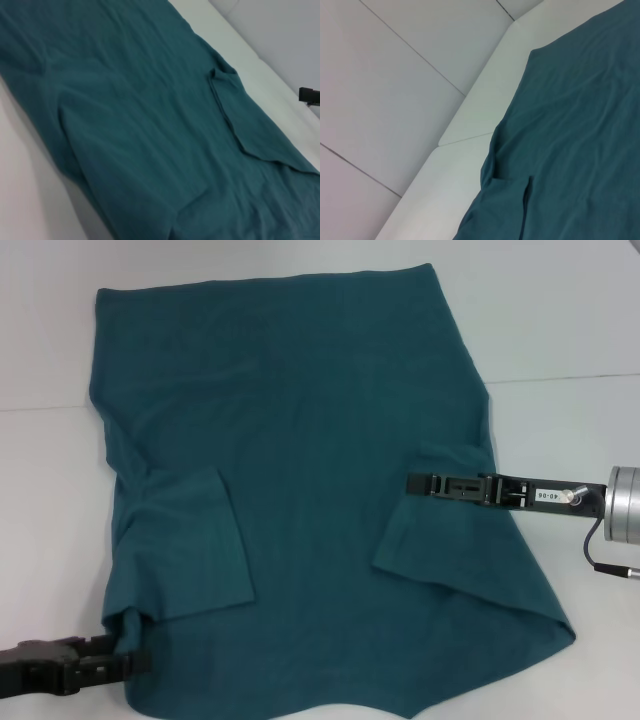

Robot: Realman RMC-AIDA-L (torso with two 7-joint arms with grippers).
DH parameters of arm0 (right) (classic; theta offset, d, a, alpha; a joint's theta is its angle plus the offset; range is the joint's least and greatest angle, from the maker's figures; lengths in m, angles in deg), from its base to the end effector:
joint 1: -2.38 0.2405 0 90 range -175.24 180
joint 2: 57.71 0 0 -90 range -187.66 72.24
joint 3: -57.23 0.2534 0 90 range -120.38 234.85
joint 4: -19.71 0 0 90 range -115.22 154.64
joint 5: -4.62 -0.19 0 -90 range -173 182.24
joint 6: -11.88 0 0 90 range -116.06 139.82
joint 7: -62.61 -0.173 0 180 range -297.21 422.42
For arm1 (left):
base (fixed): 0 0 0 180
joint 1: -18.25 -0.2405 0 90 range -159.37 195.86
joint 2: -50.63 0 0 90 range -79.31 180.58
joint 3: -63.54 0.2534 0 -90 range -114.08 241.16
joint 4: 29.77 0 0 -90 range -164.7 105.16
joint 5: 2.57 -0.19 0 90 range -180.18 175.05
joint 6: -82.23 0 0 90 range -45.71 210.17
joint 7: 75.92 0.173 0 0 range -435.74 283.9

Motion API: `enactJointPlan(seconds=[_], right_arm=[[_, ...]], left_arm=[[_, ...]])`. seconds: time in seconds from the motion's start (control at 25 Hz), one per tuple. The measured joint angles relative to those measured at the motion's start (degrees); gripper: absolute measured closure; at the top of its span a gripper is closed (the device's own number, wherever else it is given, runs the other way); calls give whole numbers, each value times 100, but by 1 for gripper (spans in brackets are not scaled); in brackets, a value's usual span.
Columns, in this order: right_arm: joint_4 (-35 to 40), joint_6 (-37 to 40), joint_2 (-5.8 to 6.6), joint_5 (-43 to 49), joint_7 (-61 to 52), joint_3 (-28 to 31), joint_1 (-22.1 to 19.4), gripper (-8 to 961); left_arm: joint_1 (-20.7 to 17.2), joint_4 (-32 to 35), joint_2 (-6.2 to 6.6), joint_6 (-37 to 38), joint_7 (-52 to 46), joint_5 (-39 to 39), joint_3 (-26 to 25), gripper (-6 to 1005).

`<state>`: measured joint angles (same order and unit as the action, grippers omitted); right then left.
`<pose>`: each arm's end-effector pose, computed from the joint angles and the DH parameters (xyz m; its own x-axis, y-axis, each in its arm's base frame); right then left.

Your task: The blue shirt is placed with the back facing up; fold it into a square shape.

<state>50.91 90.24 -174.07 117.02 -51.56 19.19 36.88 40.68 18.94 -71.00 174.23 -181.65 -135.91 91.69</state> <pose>0.2449 0.3639 -0.0155 0.3218 -0.7531 -0.5739 -0.8893 -0.4484 0.0897 -0.3089 0.2780 -0.0083 0.4831 0.7748 0.4078 0.8640 -0.4972 -0.0788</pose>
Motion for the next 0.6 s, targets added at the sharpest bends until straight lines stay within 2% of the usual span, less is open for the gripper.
enactJointPlan(seconds=[0.2, 0.6], right_arm=[[0, -29, 0, 1, 0, 26, -28, 85], [0, -5, 23, 1, 0, 152, -42, 86]], left_arm=[[-20, 60, 56, 38, -119, -156, -10, 151], [-2, 138, 63, 348, -209, -450, -1, 152]])
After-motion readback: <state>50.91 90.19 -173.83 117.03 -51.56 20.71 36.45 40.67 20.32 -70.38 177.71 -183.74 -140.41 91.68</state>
